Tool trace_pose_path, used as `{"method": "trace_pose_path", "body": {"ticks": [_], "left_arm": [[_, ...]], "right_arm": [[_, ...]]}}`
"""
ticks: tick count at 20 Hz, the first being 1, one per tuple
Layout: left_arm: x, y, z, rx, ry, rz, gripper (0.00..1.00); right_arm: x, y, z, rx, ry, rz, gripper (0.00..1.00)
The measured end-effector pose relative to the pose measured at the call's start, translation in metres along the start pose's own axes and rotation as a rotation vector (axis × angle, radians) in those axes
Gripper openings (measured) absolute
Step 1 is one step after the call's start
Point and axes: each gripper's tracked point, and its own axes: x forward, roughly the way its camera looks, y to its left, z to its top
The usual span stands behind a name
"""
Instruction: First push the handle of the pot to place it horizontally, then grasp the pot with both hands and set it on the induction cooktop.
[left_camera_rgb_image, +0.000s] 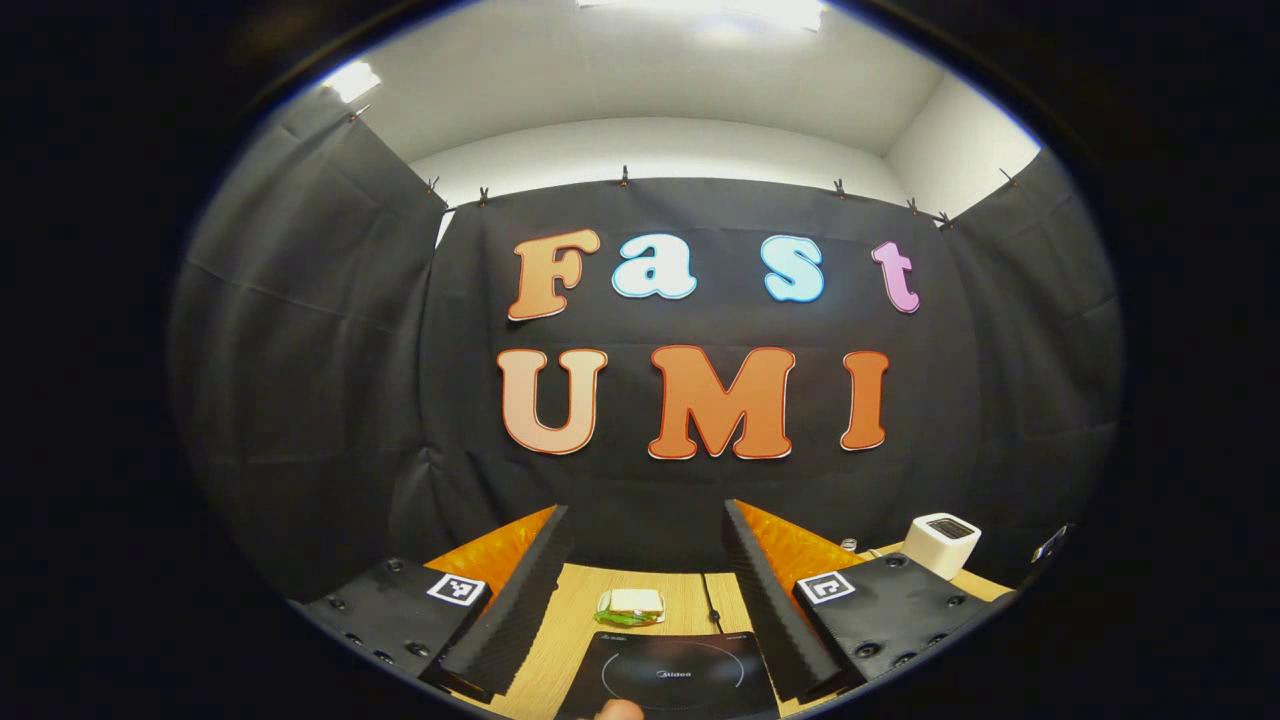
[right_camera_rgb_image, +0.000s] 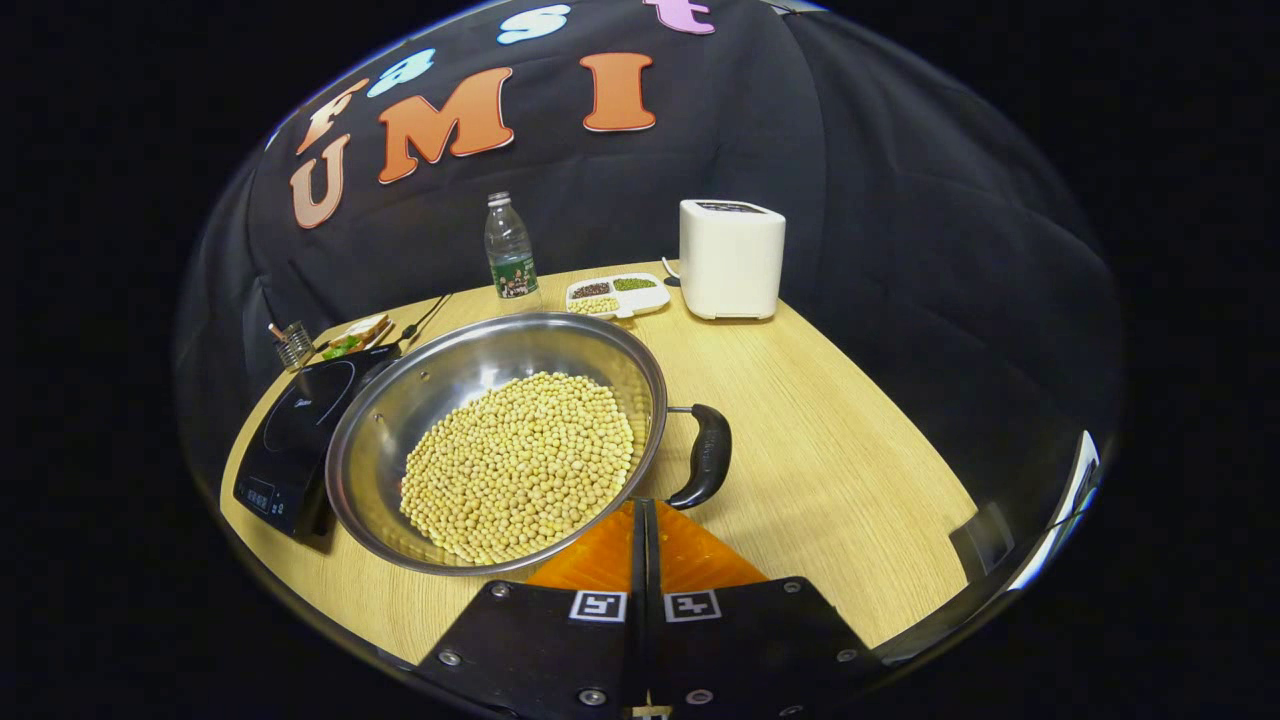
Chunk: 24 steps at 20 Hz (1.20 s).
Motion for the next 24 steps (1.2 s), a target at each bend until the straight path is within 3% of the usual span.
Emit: {"method": "trace_pose_path", "body": {"ticks": [24], "left_arm": [[0.005,-0.009,-0.001,0.004,0.004,-0.014,0.99]], "right_arm": [[0.027,-0.017,0.019,-0.021,0.001,-0.028,0.0]]}}
